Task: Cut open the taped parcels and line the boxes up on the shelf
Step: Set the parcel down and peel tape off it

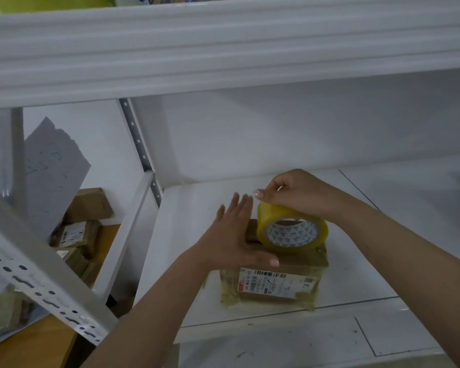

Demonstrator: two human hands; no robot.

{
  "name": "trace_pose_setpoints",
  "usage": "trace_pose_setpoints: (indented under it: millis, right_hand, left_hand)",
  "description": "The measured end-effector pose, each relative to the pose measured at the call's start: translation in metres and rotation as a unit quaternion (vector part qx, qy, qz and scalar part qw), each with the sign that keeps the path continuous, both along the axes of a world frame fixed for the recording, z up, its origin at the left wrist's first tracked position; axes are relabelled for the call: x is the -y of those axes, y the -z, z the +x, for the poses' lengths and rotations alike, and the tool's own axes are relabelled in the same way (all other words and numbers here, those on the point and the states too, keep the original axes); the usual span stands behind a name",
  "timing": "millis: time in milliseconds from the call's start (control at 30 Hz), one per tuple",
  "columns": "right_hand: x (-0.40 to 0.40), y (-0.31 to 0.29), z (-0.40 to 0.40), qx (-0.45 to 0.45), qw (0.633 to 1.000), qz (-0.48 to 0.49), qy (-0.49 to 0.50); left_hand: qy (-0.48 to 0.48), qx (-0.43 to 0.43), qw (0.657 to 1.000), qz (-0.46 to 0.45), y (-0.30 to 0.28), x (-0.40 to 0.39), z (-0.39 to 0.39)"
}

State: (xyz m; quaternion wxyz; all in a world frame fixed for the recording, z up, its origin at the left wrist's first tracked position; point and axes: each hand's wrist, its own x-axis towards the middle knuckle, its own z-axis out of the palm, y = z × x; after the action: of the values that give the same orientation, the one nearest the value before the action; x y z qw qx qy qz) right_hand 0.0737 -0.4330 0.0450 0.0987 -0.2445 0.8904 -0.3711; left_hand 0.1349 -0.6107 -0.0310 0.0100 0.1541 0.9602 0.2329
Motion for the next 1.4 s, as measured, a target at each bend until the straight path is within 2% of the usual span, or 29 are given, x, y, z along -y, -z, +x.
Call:
trace_pose_setpoints:
  millis: [133,233,333,533,667,800,933,1233,1333,1400]
  right_hand:
    - [-0.030,-0.001,-0.007,0.099,0.993,-0.051,-0.025]
    - [-0.044,0.018,-0.004,0.175,0.973,-0.130,-0.073]
    - [-0.037,0.029,0.000,0.167,0.968,-0.182,-0.044]
    - [-0.037,0.006,0.000,0.050,0.998,-0.040,0.003]
    - [-0.060,-0.008,0.001,0.046,0.997,0.046,0.039]
    - [-0.072,-0.011,0.001,0.037,0.987,0.147,0.058]
    - [-0.091,-0.007,-0.001,-0.024,0.941,0.328,0.074]
    - [-0.108,0.054,-0.005,0.104,0.951,0.280,0.083]
    - [-0.110,0.060,-0.006,0.100,0.950,0.281,0.087]
    - [-0.112,0.062,-0.006,0.095,0.954,0.267,0.092]
  left_hand:
    - [-0.004,-0.009,0.995,-0.096,0.018,-0.010,-0.007]
    - [0.003,-0.014,0.991,-0.130,0.024,-0.007,-0.008]
    - [0.006,-0.008,0.988,-0.155,0.023,-0.008,-0.009]
    - [-0.008,0.013,0.976,-0.219,0.020,-0.011,-0.009]
    - [-0.009,0.017,0.974,-0.228,0.018,-0.013,-0.008]
    - [-0.008,0.024,0.972,-0.235,0.016,-0.013,-0.008]
    - [-0.005,0.026,0.976,-0.217,0.016,-0.009,-0.005]
    - [-0.008,0.027,0.970,-0.239,0.017,-0.014,-0.003]
    - [-0.012,0.024,0.973,-0.231,0.013,-0.017,0.001]
    - [-0.013,-0.024,0.978,-0.208,0.009,-0.018,0.007]
